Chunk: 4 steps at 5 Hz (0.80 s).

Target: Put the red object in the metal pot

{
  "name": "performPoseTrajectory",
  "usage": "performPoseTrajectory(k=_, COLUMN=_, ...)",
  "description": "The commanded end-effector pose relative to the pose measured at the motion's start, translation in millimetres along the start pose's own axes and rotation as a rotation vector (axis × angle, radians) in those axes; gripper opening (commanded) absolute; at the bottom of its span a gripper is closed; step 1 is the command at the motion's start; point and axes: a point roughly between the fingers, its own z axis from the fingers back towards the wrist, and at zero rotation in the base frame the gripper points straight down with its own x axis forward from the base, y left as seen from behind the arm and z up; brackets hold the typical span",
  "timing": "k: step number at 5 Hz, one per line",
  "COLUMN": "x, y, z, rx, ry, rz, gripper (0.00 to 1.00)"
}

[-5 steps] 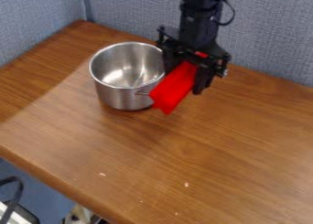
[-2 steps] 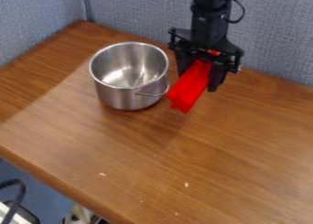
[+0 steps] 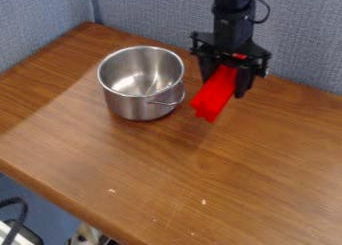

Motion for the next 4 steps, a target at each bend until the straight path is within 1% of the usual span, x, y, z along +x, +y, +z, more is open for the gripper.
performPoseTrajectory(k=1, x=9.6, y=-8.9, z=16.2, rx=-0.023, ry=-0.061, rz=-0.011, gripper=0.0)
performPoseTrajectory(k=3, x=10.6, y=-16.0, z=16.3, rx=-0.028, ry=-0.06, rz=-0.023, gripper=0.0)
performPoseTrajectory(k=4, x=9.6, y=-18.3, z=16.7, rx=-0.022, ry=-0.054, rz=-0.029, gripper=0.0)
